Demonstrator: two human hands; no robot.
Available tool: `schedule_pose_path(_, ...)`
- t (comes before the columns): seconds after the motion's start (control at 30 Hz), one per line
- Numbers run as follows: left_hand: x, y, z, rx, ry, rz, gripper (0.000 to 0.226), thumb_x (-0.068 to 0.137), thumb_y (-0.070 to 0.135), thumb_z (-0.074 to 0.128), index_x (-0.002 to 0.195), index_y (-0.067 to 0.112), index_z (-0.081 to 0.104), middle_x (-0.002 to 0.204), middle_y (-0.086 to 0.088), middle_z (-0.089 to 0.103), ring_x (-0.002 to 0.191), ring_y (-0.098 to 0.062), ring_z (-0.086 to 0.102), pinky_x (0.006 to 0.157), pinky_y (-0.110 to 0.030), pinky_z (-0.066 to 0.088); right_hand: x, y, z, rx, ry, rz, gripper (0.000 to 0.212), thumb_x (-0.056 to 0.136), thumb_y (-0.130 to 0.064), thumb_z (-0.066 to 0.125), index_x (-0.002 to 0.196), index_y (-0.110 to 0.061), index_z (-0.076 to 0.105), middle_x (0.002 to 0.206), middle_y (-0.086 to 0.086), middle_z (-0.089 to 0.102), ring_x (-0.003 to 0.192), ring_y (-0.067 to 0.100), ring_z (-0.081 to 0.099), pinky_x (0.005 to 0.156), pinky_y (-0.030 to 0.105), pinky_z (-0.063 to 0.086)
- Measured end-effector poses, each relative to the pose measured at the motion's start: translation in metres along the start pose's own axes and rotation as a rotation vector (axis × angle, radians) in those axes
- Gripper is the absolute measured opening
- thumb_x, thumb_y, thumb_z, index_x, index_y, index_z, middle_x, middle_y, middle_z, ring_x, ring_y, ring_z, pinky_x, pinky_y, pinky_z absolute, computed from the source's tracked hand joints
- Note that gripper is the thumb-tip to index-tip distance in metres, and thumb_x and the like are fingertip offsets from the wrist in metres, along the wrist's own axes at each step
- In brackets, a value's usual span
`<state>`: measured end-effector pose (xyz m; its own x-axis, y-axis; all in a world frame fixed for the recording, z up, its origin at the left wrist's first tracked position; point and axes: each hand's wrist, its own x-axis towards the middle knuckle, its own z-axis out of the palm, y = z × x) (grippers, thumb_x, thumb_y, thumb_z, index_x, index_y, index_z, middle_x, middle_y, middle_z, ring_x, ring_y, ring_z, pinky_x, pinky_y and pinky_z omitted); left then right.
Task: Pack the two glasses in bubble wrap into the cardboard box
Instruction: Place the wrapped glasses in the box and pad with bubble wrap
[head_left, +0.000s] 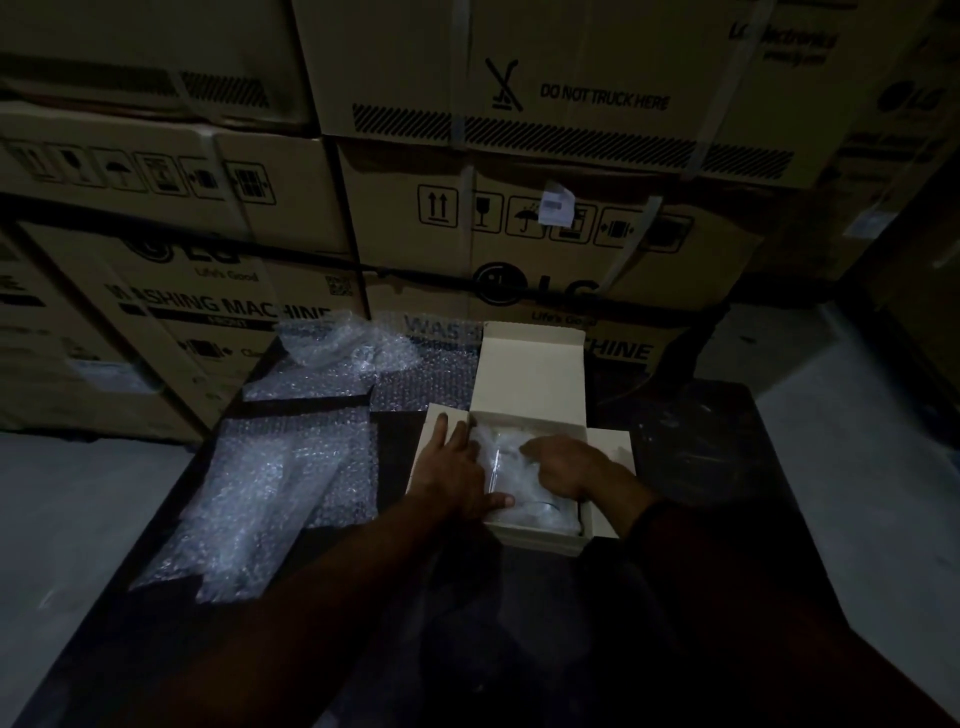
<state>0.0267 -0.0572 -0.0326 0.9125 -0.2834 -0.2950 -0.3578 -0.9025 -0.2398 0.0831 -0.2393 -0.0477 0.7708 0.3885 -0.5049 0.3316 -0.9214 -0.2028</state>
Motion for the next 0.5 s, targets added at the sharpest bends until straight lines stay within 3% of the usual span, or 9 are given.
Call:
schedule_pose_path(0.17,-0.005,0.000,0.005,-0.066,0.090,-0.061,0.088,0.087,0.075,0.019,0.146,0.011,0.035,0.158,-0.013,0.017,0.143,-0.031,0.011,0.112,-0.056,-0.011,0.000,-0.006,-0.014,0.013,0.099,-0.034,0.051,0.093,-0.011,0.044,0.144,-0.017,0.040,0.151,0.006,0.037,0.136,0.023,0.037,0.112,0.030,0.030)
schedule_pose_path(0.27,-0.012,0.001,0.015,-0.071,0.166,-0.060,0.082,0.089,0.071,0.018,0.140,0.013,0.046,0.155,-0.014,0.024,0.139,-0.033,0.019,0.109,-0.055,-0.009,0.005,-0.012,-0.018,0.032,0.161,-0.086,0.048,0.091,-0.015,0.048,0.139,-0.021,0.047,0.145,0.004,0.045,0.129,0.024,0.045,0.105,0.033,0.038)
schedule_pose_path(0.5,-0.017,-0.005,0.020,-0.082,0.116,0.000,0.083,0.090,0.070,0.020,0.146,0.011,0.033,0.156,-0.013,0.023,0.143,-0.036,0.009,0.111,-0.057,-0.012,0.020,-0.025,-0.023,-0.069,-0.011,-0.096,0.042,0.096,-0.017,0.041,0.137,-0.017,0.049,0.142,0.010,0.048,0.127,0.027,0.047,0.105,0.033,0.038)
